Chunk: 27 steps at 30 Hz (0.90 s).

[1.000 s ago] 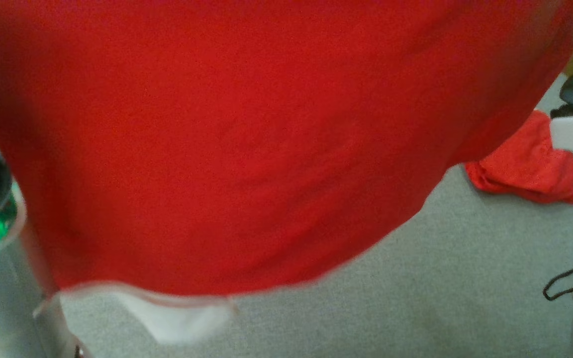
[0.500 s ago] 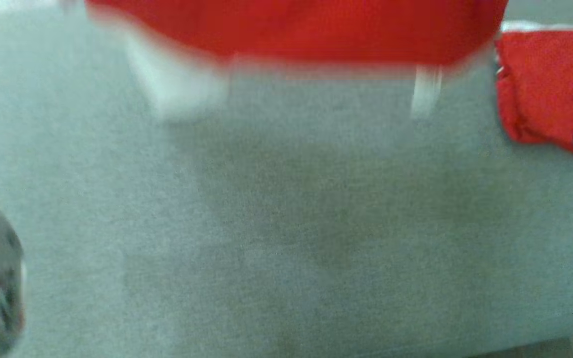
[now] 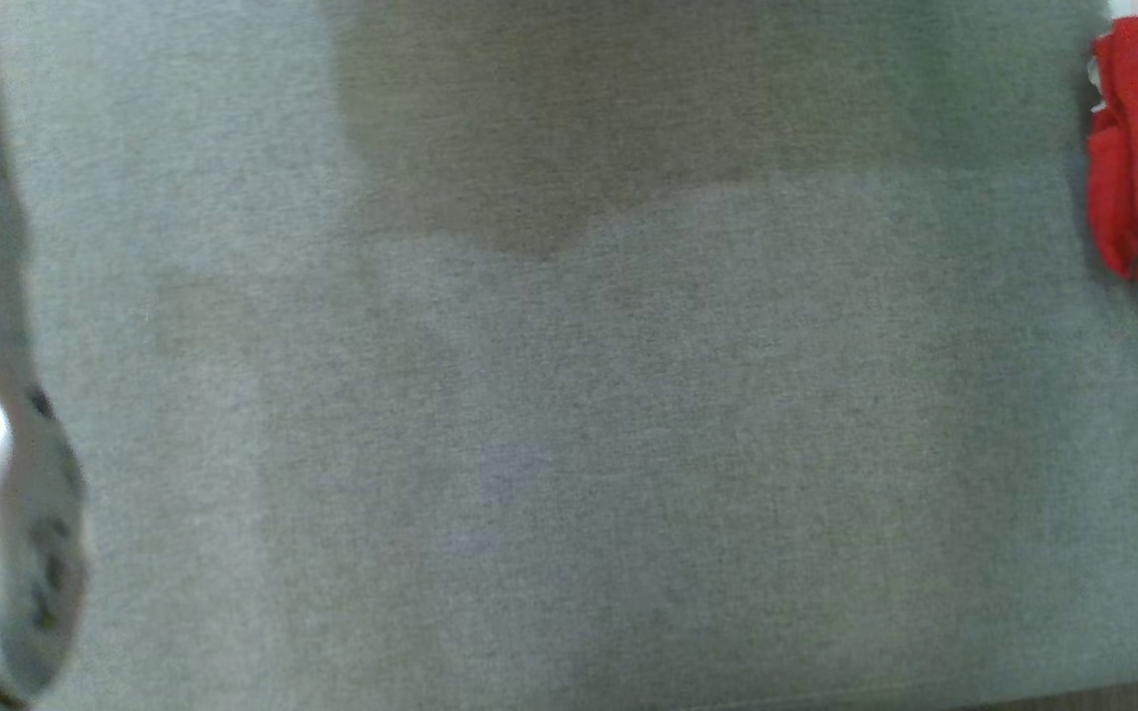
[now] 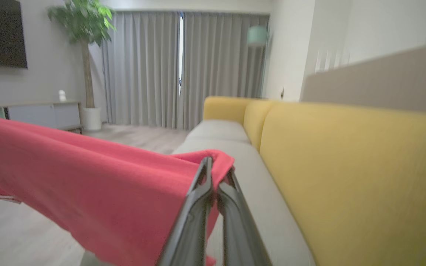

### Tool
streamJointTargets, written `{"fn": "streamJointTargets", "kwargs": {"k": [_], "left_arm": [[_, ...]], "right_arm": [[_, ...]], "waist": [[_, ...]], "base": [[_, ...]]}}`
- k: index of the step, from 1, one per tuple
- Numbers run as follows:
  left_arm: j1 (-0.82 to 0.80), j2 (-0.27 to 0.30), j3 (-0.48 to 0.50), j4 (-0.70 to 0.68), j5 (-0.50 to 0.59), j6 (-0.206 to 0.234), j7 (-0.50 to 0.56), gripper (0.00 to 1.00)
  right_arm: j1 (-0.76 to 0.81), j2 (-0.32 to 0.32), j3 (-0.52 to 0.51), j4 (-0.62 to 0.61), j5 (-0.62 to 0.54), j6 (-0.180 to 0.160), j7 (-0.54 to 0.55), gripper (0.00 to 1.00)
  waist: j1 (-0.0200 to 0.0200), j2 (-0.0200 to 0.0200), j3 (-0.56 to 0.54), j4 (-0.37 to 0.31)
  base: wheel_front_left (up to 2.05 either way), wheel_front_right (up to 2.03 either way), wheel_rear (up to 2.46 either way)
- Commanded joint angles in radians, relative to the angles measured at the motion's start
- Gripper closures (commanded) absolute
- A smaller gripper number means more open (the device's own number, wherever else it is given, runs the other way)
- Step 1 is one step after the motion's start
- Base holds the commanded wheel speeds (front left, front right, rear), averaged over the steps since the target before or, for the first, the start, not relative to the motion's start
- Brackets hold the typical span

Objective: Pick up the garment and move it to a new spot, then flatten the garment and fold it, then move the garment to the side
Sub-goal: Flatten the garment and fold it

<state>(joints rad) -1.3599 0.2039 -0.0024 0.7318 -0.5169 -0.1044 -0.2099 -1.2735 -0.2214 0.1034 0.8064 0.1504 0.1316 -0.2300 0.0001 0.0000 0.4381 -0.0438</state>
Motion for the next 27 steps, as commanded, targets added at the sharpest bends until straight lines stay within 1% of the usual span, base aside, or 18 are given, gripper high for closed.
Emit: {"fn": "streamJointTargets", "kwargs": {"k": [1, 3, 7, 8, 9, 10, 13, 16, 18, 22, 27], "left_arm": [[0.028, 0.045, 0.012, -0.012, -0.009, -0.003, -0.015, 1.0], [0.092, 0.034, 0.013, 0.011, -0.02, -0.009, -0.028, 1.0], [0.24, 0.023, 0.0, 0.025, -0.033, -0.019, -0.042, 1.0], [0.28, 0.024, -0.01, 0.019, -0.033, -0.021, -0.044, 1.0], [0.361, 0.035, -0.024, -0.003, -0.04, -0.024, -0.046, 1.0], [0.403, 0.042, -0.03, -0.016, -0.045, -0.025, -0.047, 1.0], [0.532, 0.061, -0.068, -0.068, -0.059, -0.026, -0.045, 1.0], [0.655, 0.075, -0.107, -0.138, -0.095, -0.026, -0.027, 1.0], [0.73, 0.086, -0.115, -0.19, -0.121, -0.026, -0.014, 1.0], [0.85, 0.108, -0.124, -0.294, -0.133, -0.025, 0.01, 1.0], [1.015, 0.112, -0.138, -0.427, -0.138, 0.004, 0.046, 1.0]], "right_arm": [[0.043, -0.014, 0.01, 0.006, 0.018, -0.001, -0.008, 1.0], [0.093, -0.025, 0.04, 0.051, 0.045, -0.001, -0.006, 1.0], [0.186, -0.057, 0.123, 0.127, 0.105, -0.001, 0.054, 1.0], [0.209, -0.063, 0.149, 0.136, 0.121, -0.001, 0.07, 1.0], [0.254, -0.08, 0.208, 0.139, 0.153, -0.001, 0.103, 1.0], [0.276, -0.093, 0.235, 0.135, 0.171, -0.001, 0.116, 1.0], [0.344, -0.137, 0.309, 0.11, 0.226, -0.001, 0.155, 1.0], [0.409, -0.185, 0.378, 0.064, 0.288, -0.001, 0.191, 1.0], [0.449, -0.216, 0.422, 0.026, 0.329, -0.001, 0.217, 1.0], [0.518, -0.282, 0.476, -0.046, 0.393, -0.001, 0.243, 1.0], [0.607, -0.329, 0.541, -0.117, 0.444, -0.001, 0.268, 1.0]], "waist": [[-0.0001, 0.0, -0.006, 0.009], [-0.0001, 0.0, -0.014, 0.017], [-0.0001, 0.0, -0.046, 0.028], [-0.0001, 0.0, -0.057, 0.029], [-0.0001, 0.0, -0.076, 0.031], [-0.0001, 0.0, -0.088, 0.032], [-0.0001, 0.0, -0.126, 0.036], [-0.0001, 0.0, -0.163, 0.043], [-0.0001, 0.0, -0.185, 0.045], [-0.0001, 0.0, -0.232, 0.053], [-0.0001, 0.0, -0.307, 0.047]], "base": [[0.0, 0.0, 0.0], [0.0, 0.0, 0.0], [0.0, 0.0, 0.0], [0.0, 0.0, 0.0], [0.0, 0.0, 0.0], [0.0, 0.0, 0.0], [0.0, 0.0, 0.0], [0.0, 0.0, 0.0], [0.0, 0.0, 0.0], [0.0, 0.0, 0.0], [0.0, 0.0, 0.0]]}}
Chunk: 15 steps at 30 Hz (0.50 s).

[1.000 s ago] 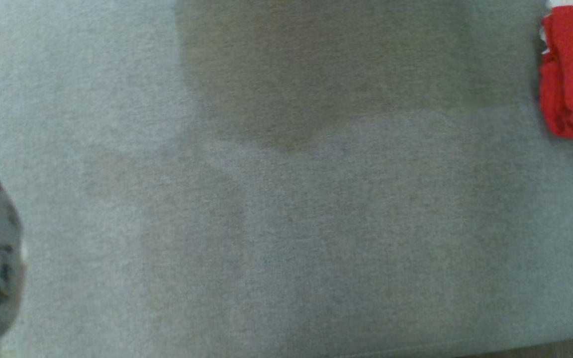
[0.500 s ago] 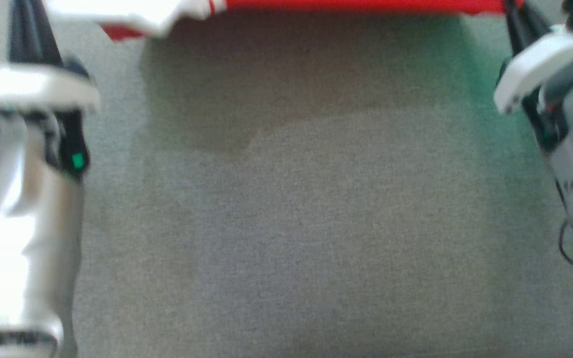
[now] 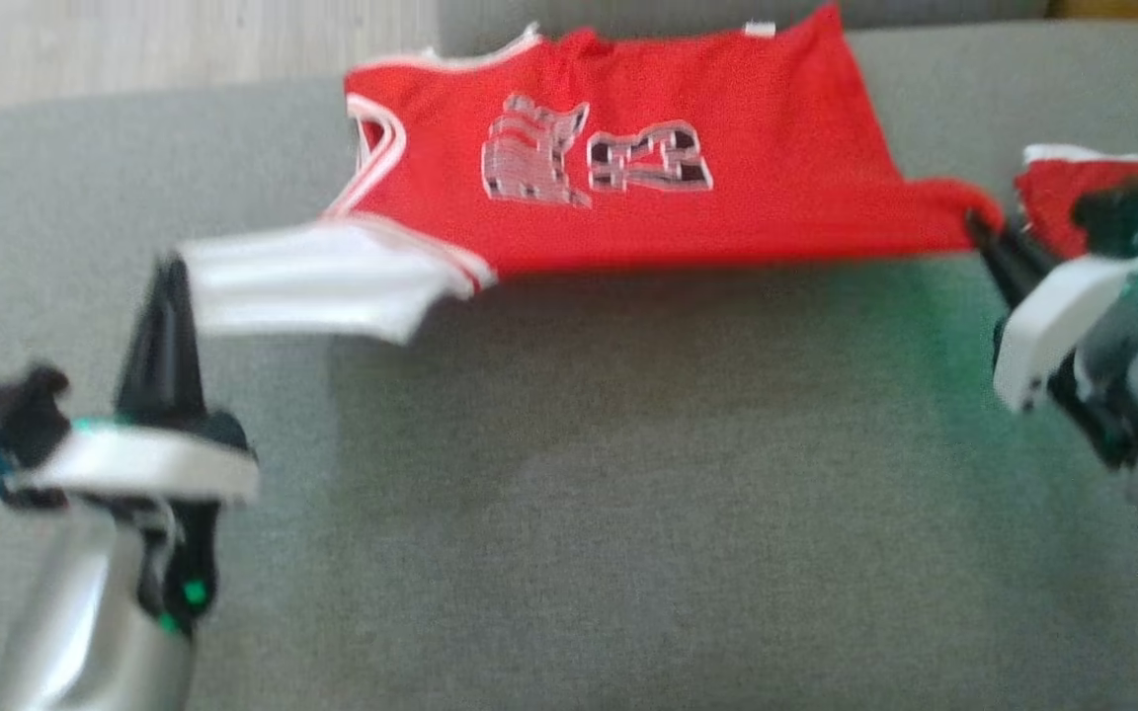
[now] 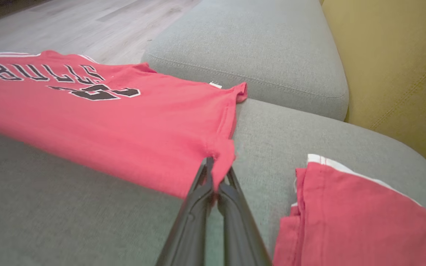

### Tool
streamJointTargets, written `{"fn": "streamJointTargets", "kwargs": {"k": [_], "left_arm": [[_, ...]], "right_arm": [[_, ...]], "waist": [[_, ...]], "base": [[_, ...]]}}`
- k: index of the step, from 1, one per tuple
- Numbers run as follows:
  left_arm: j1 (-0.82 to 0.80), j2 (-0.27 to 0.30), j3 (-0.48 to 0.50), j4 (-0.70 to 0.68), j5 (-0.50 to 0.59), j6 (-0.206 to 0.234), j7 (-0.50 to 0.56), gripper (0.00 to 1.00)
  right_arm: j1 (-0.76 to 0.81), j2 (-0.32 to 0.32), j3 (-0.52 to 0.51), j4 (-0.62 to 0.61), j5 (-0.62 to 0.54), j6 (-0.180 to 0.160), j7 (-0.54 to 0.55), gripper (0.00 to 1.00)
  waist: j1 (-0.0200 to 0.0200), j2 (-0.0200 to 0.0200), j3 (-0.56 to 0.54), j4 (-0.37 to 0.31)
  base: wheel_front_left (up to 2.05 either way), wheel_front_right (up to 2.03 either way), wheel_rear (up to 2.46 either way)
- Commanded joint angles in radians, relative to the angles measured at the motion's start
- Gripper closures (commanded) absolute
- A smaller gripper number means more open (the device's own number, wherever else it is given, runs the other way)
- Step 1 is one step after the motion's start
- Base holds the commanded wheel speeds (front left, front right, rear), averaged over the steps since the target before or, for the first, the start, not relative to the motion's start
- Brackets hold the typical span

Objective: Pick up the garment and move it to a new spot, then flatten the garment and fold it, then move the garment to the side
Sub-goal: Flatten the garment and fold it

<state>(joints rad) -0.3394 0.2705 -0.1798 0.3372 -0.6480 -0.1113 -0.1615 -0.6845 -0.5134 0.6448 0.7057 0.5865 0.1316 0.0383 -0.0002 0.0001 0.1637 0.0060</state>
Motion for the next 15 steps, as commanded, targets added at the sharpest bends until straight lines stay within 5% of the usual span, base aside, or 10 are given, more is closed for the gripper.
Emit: {"fn": "streamJointTargets", "kwargs": {"k": [1, 15], "left_arm": [[0.025, 0.047, 0.035, -0.059, -0.005, 0.018, 0.004, 1.0], [0.356, 0.045, 0.033, -0.331, -0.017, 0.121, 0.048, 1.0]], "right_arm": [[0.035, -0.043, 0.007, -0.027, 0.019, -0.001, 0.004, 1.0], [0.228, -0.134, 0.073, -0.193, 0.151, -0.001, 0.099, 1.0]], "waist": [[0.0002, -0.0001, -0.046, -0.004], [0.0002, -0.0001, -0.17, -0.021]], "base": [[0.0, 0.0, 0.0], [0.0, 0.0, 0.0]]}}
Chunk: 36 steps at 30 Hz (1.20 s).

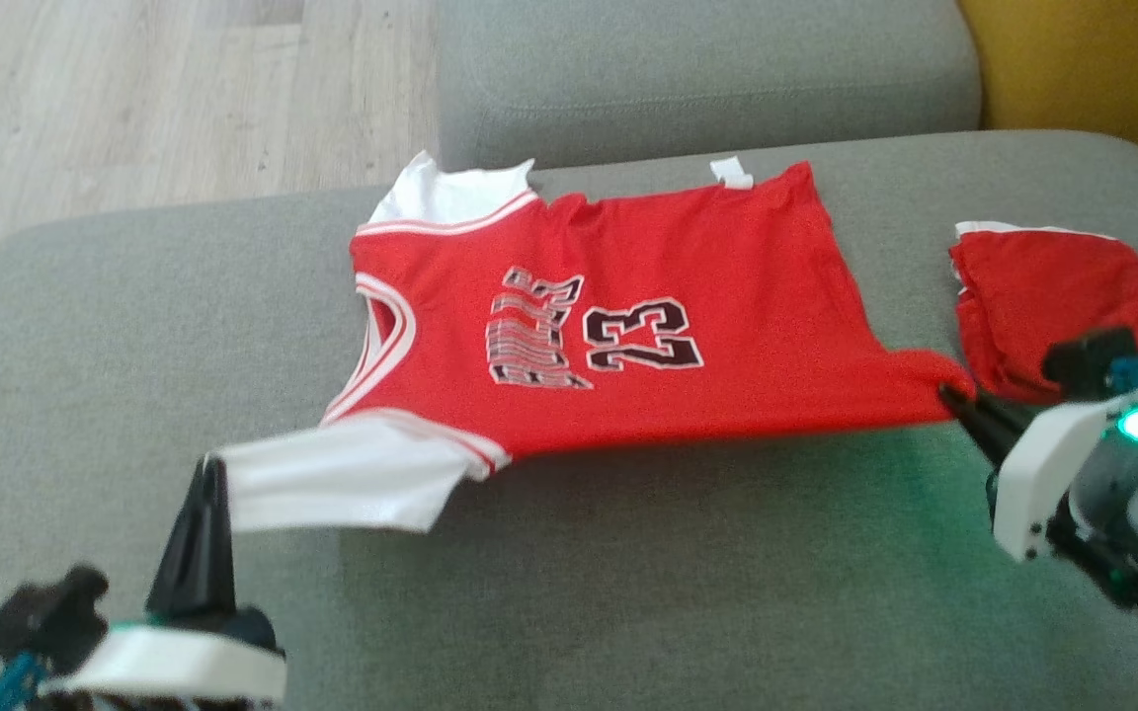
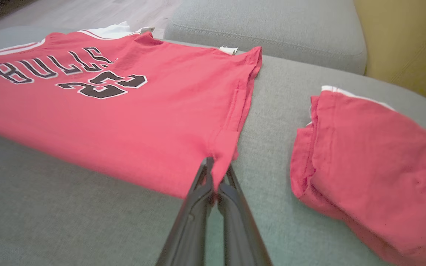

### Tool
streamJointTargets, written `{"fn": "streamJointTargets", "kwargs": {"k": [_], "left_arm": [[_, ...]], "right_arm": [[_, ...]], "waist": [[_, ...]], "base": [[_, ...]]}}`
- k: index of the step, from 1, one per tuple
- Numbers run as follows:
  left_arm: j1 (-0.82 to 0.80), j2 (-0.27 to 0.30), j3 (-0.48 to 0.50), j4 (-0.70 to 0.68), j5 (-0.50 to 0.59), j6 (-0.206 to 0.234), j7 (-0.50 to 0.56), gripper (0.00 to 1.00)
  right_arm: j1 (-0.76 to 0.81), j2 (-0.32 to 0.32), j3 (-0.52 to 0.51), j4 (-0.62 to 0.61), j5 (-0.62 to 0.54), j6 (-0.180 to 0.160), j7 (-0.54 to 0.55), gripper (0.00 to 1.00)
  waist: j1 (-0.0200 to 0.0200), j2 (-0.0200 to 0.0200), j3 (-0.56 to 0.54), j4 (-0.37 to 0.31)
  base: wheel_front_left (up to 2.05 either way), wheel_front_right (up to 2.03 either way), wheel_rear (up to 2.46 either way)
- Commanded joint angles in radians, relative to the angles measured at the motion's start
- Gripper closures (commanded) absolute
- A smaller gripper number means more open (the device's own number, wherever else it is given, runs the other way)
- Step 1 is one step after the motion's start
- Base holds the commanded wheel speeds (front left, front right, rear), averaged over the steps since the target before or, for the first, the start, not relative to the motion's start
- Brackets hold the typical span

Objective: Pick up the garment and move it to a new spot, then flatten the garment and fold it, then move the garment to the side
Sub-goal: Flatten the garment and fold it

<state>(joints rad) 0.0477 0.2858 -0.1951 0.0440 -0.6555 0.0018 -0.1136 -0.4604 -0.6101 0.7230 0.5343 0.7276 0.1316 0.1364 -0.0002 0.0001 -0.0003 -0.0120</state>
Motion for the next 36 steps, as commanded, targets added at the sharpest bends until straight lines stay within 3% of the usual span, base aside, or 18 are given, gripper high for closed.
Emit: {"fn": "streamJointTargets", "kwargs": {"k": [1, 7, 15, 23, 36], "left_arm": [[-0.01, 0.026, 0.052, -0.062, -0.013, 0.018, 0.0, 1.0], [0.08, 0.021, 0.056, -0.177, -0.017, 0.058, 0.014, 1.0], [0.067, 0.049, 0.023, -0.181, 0.024, 0.061, 0.041, 1.0], [-0.079, 0.08, -0.03, -0.11, 0.072, 0.024, 0.086, 1.0], [-0.43, 0.122, -0.12, 0.139, 0.174, -0.045, 0.186, 1.0]], "right_arm": [[0.021, -0.042, -0.011, -0.038, 0.031, -0.001, 0.013, 1.0], [0.102, -0.088, -0.046, -0.128, 0.091, -0.001, 0.052, 1.0], [0.13, -0.085, -0.112, -0.177, 0.064, -0.001, 0.079, 1.0], [0.079, -0.056, -0.168, -0.207, -0.024, -0.001, 0.134, 1.0], [-0.065, 0.007, -0.187, -0.143, -0.113, -0.001, 0.233, 1.0]], "waist": [[0.0002, -0.0001, -0.009, -0.004], [0.0002, -0.0001, -0.019, -0.001], [0.0002, -0.0001, -0.001, -0.001], [0.0002, -0.0001, 0.108, 0.002], [0.0002, -0.0001, 0.256, 0.026]], "base": [[0.0, 0.0, 0.0], [0.0, 0.0, 0.0], [0.0, 0.0, 0.0], [0.0, 0.0, 0.0], [0.0, 0.0, 0.0]]}}
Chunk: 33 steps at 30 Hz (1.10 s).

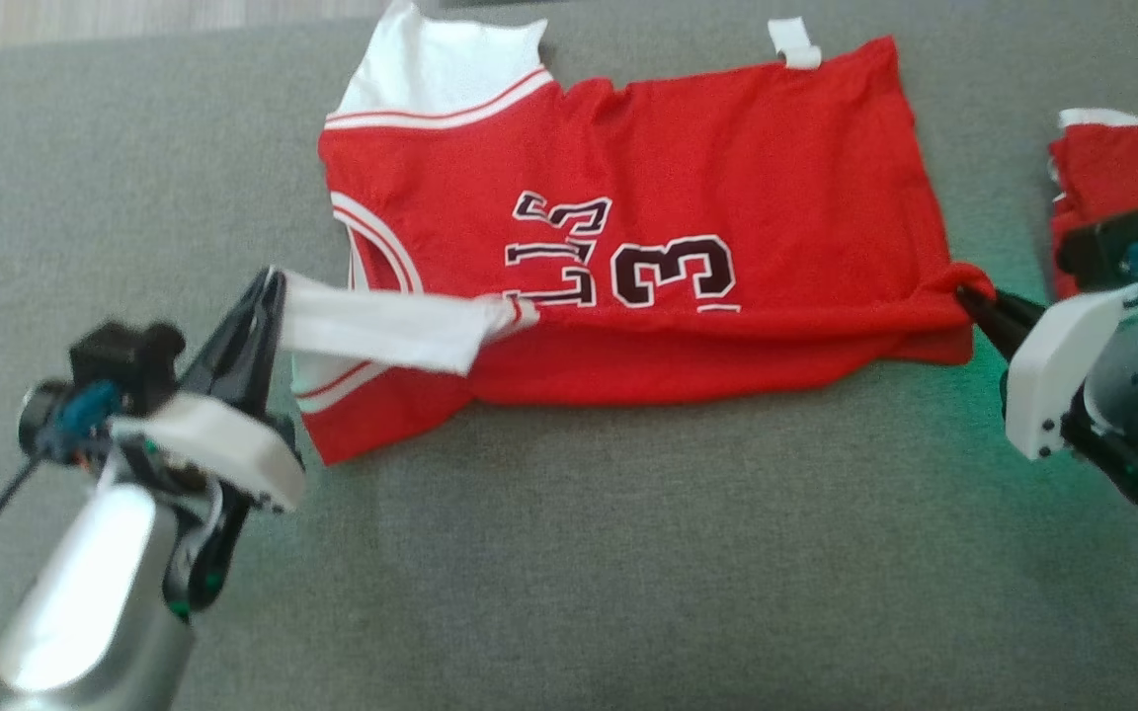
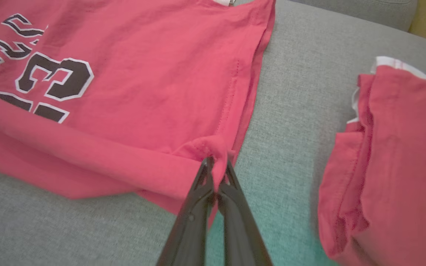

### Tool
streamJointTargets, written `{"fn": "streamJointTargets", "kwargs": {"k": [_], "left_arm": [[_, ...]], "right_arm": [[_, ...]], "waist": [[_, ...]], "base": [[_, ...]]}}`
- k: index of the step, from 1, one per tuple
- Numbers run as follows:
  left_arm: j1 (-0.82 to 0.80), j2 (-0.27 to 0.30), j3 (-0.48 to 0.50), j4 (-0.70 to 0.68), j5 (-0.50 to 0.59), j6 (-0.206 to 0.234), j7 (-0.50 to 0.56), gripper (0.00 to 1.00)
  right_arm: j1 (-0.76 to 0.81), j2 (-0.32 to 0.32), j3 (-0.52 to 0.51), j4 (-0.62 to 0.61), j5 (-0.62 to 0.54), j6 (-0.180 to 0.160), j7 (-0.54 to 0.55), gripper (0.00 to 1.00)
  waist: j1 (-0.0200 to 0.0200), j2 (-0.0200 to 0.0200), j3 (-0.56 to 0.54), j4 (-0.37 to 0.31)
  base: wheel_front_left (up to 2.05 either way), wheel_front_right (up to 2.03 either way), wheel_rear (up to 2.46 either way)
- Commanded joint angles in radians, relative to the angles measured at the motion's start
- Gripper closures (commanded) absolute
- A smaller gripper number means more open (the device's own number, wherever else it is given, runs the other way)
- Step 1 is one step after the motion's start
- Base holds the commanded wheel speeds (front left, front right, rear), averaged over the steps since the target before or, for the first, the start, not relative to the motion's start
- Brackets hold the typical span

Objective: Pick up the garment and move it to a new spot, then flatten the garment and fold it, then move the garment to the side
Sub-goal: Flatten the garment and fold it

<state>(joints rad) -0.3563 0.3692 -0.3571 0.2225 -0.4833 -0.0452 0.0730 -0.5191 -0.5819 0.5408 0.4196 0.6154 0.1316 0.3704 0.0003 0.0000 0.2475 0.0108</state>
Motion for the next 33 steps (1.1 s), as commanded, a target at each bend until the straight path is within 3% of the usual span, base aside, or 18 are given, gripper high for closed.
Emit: {"fn": "streamJointTargets", "kwargs": {"k": [1, 9, 10, 11, 12, 18, 23, 29, 33], "left_arm": [[-0.049, 0.038, 0.037, -0.021, 0.006, -0.002, 0.003, 1.0], [-0.193, 0.025, -0.029, 0.105, 0.042, -0.041, 0.027, 1.0], [-0.212, 0.021, -0.034, 0.119, 0.045, -0.044, 0.025, 0.73], [-0.23, 0.016, -0.037, 0.132, 0.049, -0.045, 0.019, 0.29], [-0.25, 0.011, -0.037, 0.146, 0.053, -0.044, 0.007, 0.0], [-0.347, -0.045, 0.025, 0.191, 0.034, -0.015, -0.167, 0.0], [-0.328, -0.074, 0.109, 0.176, -0.021, 0.01, -0.298, 0.0], [-0.202, -0.119, 0.196, 0.076, -0.061, 0.046, -0.331, 0.0], [-0.093, -0.168, 0.255, -0.023, -0.052, 0.055, -0.334, 0.0]], "right_arm": [[-0.019, -0.018, 0.0, -0.019, -0.007, -0.001, 0.002, 1.0], [-0.09, 0.005, 0.041, 0.056, -0.017, -0.001, -0.006, 1.0], [-0.1, 0.007, 0.04, 0.064, -0.022, -0.001, -0.017, 0.58], [-0.109, 0.01, 0.038, 0.073, -0.028, -0.001, -0.034, 0.0], [-0.116, 0.016, 0.035, 0.085, -0.029, -0.001, -0.047, 0.0], [-0.159, 0.059, -0.009, 0.14, -0.058, -0.001, -0.194, 0.0], [-0.157, 0.108, -0.074, 0.164, -0.089, -0.001, -0.378, 0.0], [-0.096, 0.17, -0.189, 0.138, -0.143, -0.001, -0.546, 0.0], [-0.019, 0.226, -0.278, 0.093, -0.195, -0.001, -0.6, 0.0]], "waist": [[-0.0003, 0.0, 0.014, 0.004], [-0.0003, 0.0, 0.04, 0.01], [-0.0003, 0.0, 0.043, 0.011], [-0.0003, 0.0, 0.046, 0.011], [-0.0003, 0.0, 0.047, 0.011], [-0.0003, 0.0, 0.046, 0.003], [-0.0003, 0.0, 0.01, -0.007], [-0.0003, 0.0, -0.044, -0.01], [-0.0003, 0.0, -0.085, -0.013]], "base": [[0.0, 0.0, 0.0], [0.0, 0.0, 0.0], [0.0, 0.0, 0.0], [0.0, 0.0, 0.0], [0.0, 0.0, 0.0], [0.0, 0.0, 0.0], [0.0, 0.0, 0.0], [0.0, 0.0, 0.0], [0.0, 0.0, 0.0]]}}
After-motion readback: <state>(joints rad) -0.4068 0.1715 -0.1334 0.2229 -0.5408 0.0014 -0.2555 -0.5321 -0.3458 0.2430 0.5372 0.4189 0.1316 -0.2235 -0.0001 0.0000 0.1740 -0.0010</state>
